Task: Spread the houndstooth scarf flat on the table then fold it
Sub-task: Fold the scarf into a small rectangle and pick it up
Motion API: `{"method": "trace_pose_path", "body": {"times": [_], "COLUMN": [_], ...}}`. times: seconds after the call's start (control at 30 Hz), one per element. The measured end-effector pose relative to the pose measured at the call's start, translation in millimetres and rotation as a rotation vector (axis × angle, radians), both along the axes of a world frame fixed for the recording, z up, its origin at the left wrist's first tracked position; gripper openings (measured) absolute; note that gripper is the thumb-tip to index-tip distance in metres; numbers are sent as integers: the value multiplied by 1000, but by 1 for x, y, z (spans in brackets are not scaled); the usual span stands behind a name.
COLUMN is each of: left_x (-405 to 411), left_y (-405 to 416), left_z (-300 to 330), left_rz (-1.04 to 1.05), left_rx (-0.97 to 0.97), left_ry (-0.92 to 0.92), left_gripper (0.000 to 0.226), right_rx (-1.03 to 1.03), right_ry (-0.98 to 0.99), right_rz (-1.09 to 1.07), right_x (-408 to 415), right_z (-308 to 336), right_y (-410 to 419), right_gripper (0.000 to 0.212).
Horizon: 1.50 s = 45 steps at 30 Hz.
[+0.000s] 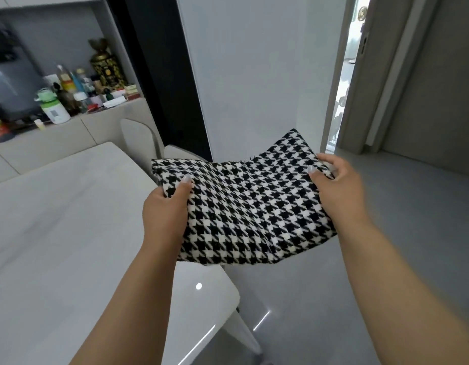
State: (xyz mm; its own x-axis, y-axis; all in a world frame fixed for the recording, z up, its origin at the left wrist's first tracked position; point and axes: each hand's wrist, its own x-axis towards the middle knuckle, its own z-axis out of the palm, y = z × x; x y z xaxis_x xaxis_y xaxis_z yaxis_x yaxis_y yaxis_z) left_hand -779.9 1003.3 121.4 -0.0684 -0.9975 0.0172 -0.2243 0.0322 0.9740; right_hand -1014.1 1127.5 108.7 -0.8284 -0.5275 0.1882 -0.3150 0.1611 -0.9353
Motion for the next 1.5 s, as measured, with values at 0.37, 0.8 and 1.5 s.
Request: {"method": "trace_pose_path", "body": {"times": [0.37,0.8,1.5], "left_x": [-97,-161,-318], "left_y": [-97,-179,-294], "left_z": [3,-10,-16], "left_rz": [-22,64,471], "left_rx": [-28,36,50], "left_ry": [52,29,-63], "left_gripper": [36,36,24], "right_rx": [-50,-12,61], "right_ry": [50,-12,-17], "right_rz": [-23,60,492], "right_x": [-92,-164,-339], "right_z": [14,-6,-23], "right_y": [-85,-192,-406], "right_gripper": [32,30,26]}}
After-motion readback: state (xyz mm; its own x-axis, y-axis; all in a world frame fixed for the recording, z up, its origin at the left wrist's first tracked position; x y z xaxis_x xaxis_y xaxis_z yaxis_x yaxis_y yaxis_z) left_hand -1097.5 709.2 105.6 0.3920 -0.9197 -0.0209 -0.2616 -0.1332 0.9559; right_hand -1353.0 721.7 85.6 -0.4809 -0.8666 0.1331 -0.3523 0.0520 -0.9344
